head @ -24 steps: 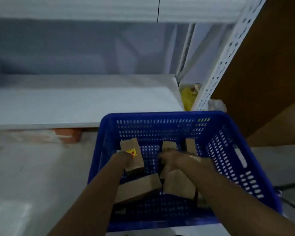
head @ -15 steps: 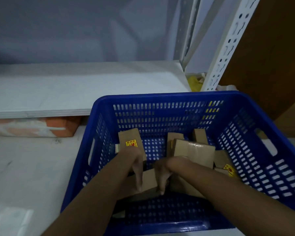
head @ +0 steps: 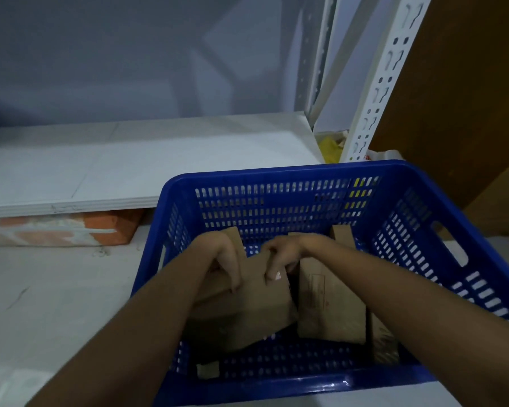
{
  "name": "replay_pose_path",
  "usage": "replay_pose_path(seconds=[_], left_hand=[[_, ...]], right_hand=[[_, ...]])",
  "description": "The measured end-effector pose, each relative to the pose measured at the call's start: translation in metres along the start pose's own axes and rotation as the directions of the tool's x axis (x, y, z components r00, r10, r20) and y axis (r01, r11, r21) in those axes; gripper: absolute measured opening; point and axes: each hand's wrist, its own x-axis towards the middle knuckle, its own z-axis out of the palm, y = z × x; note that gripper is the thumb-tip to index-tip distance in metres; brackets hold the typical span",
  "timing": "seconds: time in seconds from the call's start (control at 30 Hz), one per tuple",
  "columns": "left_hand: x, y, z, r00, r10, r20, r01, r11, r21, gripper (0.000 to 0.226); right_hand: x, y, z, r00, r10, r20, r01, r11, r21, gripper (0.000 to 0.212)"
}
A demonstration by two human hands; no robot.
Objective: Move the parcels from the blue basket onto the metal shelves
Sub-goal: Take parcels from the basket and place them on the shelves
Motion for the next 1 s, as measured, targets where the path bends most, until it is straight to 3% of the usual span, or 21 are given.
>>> replay_pose_path(seconds=[0.17, 0.27, 0.37, 0.53, 0.73, 0.83, 1.0], left_hand=[[-0.075, -0.012, -0.039, 0.984, 0.175, 0.034, -0.158, 0.943, -0.292, 0.062], [-0.148, -0.009, -0.061, 0.958, 0.287, 0.008, -0.261, 0.883, -0.391, 0.046], [-0.235, -0.004, -0.089, 0.941, 0.33, -0.075, -0.326, 0.823, -0.465, 0.044], [-0.396, -0.002, -0.14, 0.923, 0.357, -0.145, -0.373, 0.734, -0.567, 0.031], [-0.613, -0.004, -0.206, 0.898, 0.376, -0.229, -0.432, 0.655, -0.619, 0.039], [-0.722, -0.001, -0.24, 0.856, 0.396, -0.333, -0.514, 0.574, -0.637, 0.041], [-0.862, 0.009, -0.277, 0.729, 0.46, -0.507, -0.665, 0.301, -0.684, 0.043]], right_hand=[[-0.075, -0.016, -0.063, 0.988, -0.017, -0.152, 0.05, 0.975, 0.215, 0.076], [-0.145, -0.037, -0.103, 0.978, 0.013, -0.21, 0.041, 0.967, 0.251, 0.078], [-0.221, -0.061, -0.143, 0.981, 0.041, -0.19, 0.005, 0.971, 0.238, 0.081], [-0.359, -0.122, -0.212, 0.983, 0.092, -0.156, -0.023, 0.916, 0.401, 0.12], [-0.528, -0.227, -0.308, 0.991, -0.017, -0.129, 0.076, 0.878, 0.473, 0.069], [-0.62, -0.283, -0.357, 0.97, -0.07, -0.232, 0.175, 0.866, 0.468, 0.057], [-0.737, -0.354, -0.425, 0.861, -0.109, -0.496, 0.4, 0.747, 0.531, 0.053]])
